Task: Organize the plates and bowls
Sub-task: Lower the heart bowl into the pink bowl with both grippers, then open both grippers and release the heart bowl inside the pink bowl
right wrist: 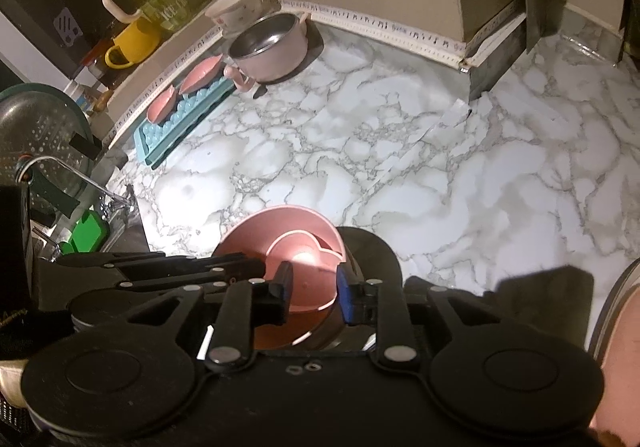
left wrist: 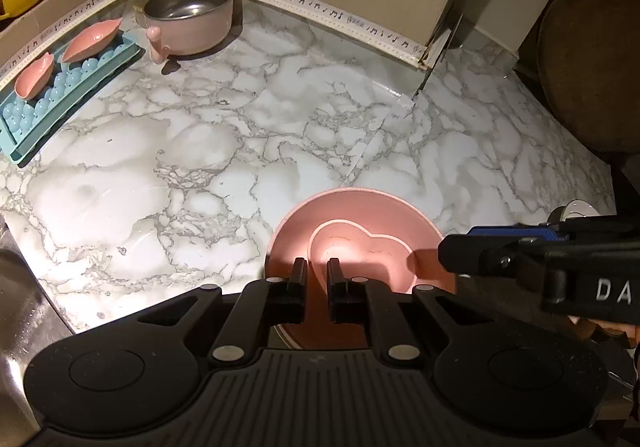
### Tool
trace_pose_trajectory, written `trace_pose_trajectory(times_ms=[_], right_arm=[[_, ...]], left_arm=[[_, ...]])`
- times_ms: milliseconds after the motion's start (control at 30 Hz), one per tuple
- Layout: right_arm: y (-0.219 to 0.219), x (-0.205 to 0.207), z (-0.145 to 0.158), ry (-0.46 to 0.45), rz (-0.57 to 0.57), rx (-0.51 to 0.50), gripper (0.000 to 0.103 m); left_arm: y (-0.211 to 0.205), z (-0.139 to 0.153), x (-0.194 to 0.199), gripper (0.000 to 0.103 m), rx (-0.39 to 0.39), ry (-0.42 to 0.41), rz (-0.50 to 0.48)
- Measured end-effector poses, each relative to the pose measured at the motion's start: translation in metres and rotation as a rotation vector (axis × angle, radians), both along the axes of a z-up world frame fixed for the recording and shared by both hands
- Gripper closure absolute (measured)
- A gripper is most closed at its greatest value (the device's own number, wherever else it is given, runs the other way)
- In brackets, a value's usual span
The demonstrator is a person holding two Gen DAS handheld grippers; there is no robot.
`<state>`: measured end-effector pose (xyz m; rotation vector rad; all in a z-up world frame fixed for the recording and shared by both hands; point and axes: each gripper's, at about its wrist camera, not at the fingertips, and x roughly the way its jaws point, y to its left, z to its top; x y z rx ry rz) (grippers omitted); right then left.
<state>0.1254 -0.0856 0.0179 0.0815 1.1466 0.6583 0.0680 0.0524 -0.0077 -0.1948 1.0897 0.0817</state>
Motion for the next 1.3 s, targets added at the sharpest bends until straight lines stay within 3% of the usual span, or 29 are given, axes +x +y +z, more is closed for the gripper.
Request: trace_pose_trajectory(times_ms=[233, 400, 500, 567, 600, 667, 800, 867, 933, 1033, 1300], right_arm=[[-0.01, -0.006, 0.01, -0.023, -0.018, 0.019, 0.072], [-0.016, -0.013, 0.02, -0.06, -0.021, 0.032, 0.064], [-0.019, -0.019, 0.026, -0.088, -0.021, 0.04, 0.057], [-0.02, -0.023, 0.029, -0.104, -0.018, 0.046, 0.055], [-0.021, -0.025, 0.031, -0.113, -0.016, 0.048, 0.053], [-0.023, -0.029, 0.034, -0.138, -0.017, 0.049, 0.036], [-0.026, -0.036, 0.038, -0.165, -0.017, 0.053, 0.029], [-0.027, -0.038, 0.039, -0.166, -0.018, 0.059, 0.019], [-0.028, -0.04, 0.038, -0.167, -0.017, 0.06, 0.016], [-0.028, -0.044, 0.034, -0.161, -0.029, 0.051, 0.0], [-0.028, -0.045, 0.016, -0.096, -0.069, 0.04, 0.001]], left_arm=[[-0.001, 0.015, -0.014, 0.092, -0.006, -0.051, -0.009], [-0.001, 0.023, -0.024, 0.085, -0.013, -0.088, -0.013], [-0.001, 0.027, -0.031, 0.062, -0.015, -0.114, -0.015], [-0.001, 0.031, -0.036, 0.04, -0.013, -0.138, -0.008], [-0.001, 0.032, -0.038, 0.04, -0.01, -0.151, -0.005], [-0.001, 0.035, -0.042, 0.04, -0.008, -0.162, -0.007], [-0.001, 0.039, -0.05, 0.033, -0.015, -0.18, -0.003], [-0.001, 0.04, -0.054, 0.027, -0.011, -0.193, 0.006], [-0.001, 0.041, -0.056, 0.026, -0.006, -0.203, 0.012], [0.001, 0.04, -0.057, 0.026, -0.011, -0.203, 0.029], [0.005, 0.027, -0.057, 0.026, -0.027, -0.159, 0.081]])
